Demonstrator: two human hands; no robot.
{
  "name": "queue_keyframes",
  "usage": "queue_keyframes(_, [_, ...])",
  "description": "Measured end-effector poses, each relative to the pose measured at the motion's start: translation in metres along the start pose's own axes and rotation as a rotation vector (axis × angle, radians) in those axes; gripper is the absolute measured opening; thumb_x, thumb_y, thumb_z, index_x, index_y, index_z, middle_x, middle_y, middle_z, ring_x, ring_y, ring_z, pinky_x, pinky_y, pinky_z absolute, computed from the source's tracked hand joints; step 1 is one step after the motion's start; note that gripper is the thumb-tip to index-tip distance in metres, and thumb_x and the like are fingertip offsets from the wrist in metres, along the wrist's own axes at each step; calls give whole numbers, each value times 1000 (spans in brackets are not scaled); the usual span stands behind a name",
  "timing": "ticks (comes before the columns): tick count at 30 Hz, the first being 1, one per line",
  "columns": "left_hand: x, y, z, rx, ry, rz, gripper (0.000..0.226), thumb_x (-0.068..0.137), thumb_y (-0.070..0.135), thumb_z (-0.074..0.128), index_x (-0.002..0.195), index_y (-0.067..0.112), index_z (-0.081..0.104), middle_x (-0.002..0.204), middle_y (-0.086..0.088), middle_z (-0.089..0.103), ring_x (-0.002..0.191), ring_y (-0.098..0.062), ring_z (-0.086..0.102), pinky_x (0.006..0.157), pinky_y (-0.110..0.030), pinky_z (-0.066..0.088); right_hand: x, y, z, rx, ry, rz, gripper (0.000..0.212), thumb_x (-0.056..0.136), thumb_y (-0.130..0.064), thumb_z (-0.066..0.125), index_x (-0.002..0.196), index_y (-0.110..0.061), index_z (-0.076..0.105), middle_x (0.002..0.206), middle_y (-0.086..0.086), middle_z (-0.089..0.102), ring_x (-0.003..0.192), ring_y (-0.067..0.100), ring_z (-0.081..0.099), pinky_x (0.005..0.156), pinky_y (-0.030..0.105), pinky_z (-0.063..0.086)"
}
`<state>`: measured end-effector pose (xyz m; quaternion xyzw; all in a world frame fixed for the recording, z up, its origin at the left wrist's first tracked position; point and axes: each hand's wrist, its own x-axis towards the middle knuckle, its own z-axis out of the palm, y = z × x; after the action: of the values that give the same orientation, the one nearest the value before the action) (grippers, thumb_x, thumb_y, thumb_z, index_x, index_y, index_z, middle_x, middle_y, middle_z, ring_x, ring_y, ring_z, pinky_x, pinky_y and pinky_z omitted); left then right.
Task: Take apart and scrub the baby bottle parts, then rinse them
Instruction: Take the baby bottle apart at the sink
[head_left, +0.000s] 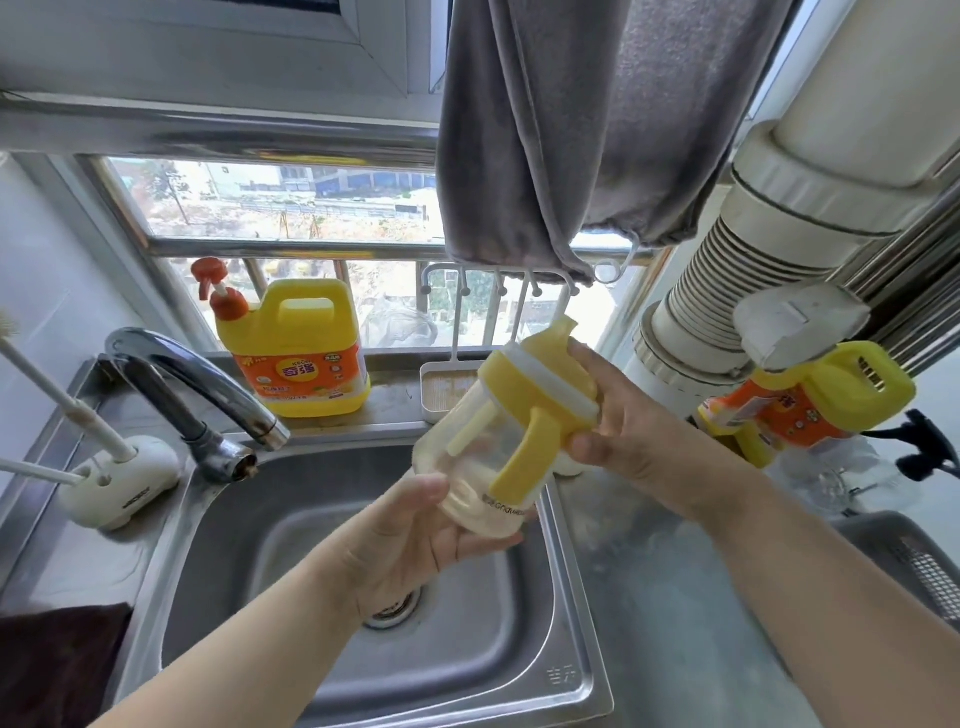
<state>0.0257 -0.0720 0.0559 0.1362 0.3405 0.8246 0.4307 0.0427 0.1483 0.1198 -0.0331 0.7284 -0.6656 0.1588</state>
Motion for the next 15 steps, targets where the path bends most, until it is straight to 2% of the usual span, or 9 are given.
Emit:
queue_keyframes(1, [0, 4, -2, 56, 36, 9, 82, 61, 33, 87, 133, 19, 51, 128, -21, 57, 111, -37, 59, 91, -46, 52, -3, 0, -4, -58, 31, 39, 115, 47, -58, 85, 144, -34, 27, 139, -19, 45, 130, 4, 43, 104, 29, 39])
queue_keyframes(3, [0, 9, -5, 183, 165, 50, 94, 51, 27, 92, 133, 21, 46, 125, -21, 59, 108, -34, 62, 87, -43, 54, -8, 2, -8, -66, 82, 97, 90, 58, -59, 78, 136, -32, 41, 133, -14, 53, 126, 7, 48, 101, 29, 42])
queue_keyframes(5, [1, 9, -3, 357, 305, 99, 94, 43, 22, 90, 127, 25, 48, 122, -16, 62, 108, -30, 63, 86, -40, 54, -9, 4, -2, 21, 101, 128, 62, 71, -59, 65, 121, -23, 58, 117, -2, 66, 113, 15, 60, 99, 35, 46])
queue_keyframes(7, [3, 5, 1, 486, 359, 121, 87, 42, 20, 86, 121, 32, 50, 116, -10, 65, 104, -25, 66, 81, -32, 54, -5, 3, 10, -69, 173, 111, 62, 64, -66, 61, 106, -20, 64, 96, -2, 71, 93, 13, 66, 87, 32, 51])
queue_keyframes(9, [7, 2, 3, 480, 340, 101, 90, 41, 20, 87, 122, 29, 49, 111, -6, 68, 100, -21, 67, 78, -28, 54, 0, 4, 15, -158, 270, 61, 71, 51, -69, 69, 104, -21, 63, 88, -5, 71, 81, 7, 66, 74, 26, 51])
queue_keyframes(10, [8, 1, 2, 420, 306, 71, 95, 40, 21, 90, 124, 24, 48, 112, -6, 68, 101, -22, 66, 79, -30, 54, 1, 3, 16, -140, 288, 41, 66, 53, -62, 73, 104, -21, 63, 86, -6, 70, 78, 4, 66, 69, 21, 50])
queue_keyframes(12, [10, 3, 1, 272, 199, -35, 102, 42, 28, 94, 132, 21, 45, 124, -13, 62, 108, -30, 62, 84, -40, 55, 1, 0, 13, -96, 275, 24, 53, 56, -49, 75, 101, -22, 62, 79, -10, 68, 72, 1, 63, 63, 14, 48])
queue_keyframes(13, [10, 4, 2, 207, 151, -100, 101, 46, 32, 94, 134, 23, 43, 128, -16, 59, 110, -36, 60, 84, -43, 55, -2, 0, 10, -97, 257, 22, 54, 55, -48, 75, 100, -22, 62, 75, -12, 66, 70, 0, 62, 61, 12, 47])
queue_keyframes(15, [11, 5, 2, 114, 61, -197, 90, 57, 43, 87, 135, 28, 46, 132, -18, 56, 115, -45, 55, 85, -43, 56, -6, 1, 4, -99, 220, 26, 52, 55, -43, 77, 99, -23, 61, 72, -14, 65, 69, 0, 62, 60, 13, 46])
